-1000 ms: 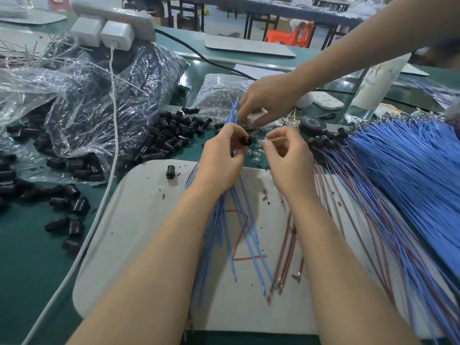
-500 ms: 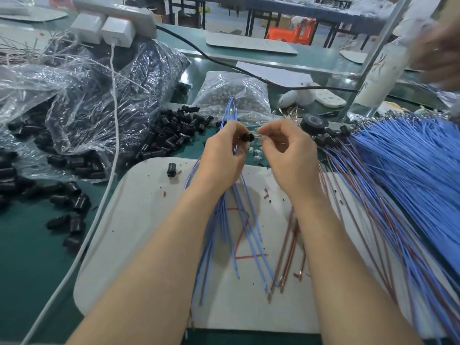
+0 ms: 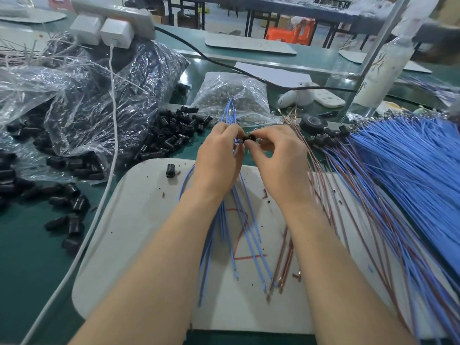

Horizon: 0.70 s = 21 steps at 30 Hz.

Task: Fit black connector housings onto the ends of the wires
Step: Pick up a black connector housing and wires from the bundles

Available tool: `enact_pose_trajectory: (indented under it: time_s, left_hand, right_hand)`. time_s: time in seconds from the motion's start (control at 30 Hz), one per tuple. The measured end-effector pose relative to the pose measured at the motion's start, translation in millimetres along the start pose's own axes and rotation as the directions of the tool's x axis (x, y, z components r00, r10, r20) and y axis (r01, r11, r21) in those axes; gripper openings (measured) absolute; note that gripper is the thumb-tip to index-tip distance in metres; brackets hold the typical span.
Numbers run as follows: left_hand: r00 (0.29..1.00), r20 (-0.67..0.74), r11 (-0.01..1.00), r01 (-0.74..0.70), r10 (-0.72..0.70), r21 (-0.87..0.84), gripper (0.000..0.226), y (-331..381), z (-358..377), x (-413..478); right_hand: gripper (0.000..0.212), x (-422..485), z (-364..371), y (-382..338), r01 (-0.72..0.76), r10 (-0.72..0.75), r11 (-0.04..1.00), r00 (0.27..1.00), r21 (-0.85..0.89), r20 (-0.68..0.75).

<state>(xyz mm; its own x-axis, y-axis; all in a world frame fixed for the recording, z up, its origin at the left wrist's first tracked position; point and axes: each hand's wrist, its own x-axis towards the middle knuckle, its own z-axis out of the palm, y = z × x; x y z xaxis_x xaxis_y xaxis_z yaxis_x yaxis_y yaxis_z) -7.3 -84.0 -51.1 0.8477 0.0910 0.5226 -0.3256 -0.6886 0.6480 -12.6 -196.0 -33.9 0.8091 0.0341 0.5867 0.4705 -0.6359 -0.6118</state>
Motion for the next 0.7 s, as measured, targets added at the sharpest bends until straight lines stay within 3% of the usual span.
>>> enact_pose_trajectory:
  time_s: [0.23, 0.7]
  left_hand:
    - [0.999, -0.002, 0.999, -0.038, 0.038, -0.038, 0.013, 4.8, 0.4, -0.3]
    - [0.998, -0.028, 0.998, 0.057, -0.058, -0.036, 0.01, 2.1, -3.2, 0.6]
  right_hand:
    - [0.013, 0.5, -1.3, -1.0, 0.012, -0.012, 1.0, 1.0, 0.011, -0.012]
    - [0.013, 2.1, -7.6, -1.6, -0.015, 0.007, 0.995, 0.997, 0.096, 0.075]
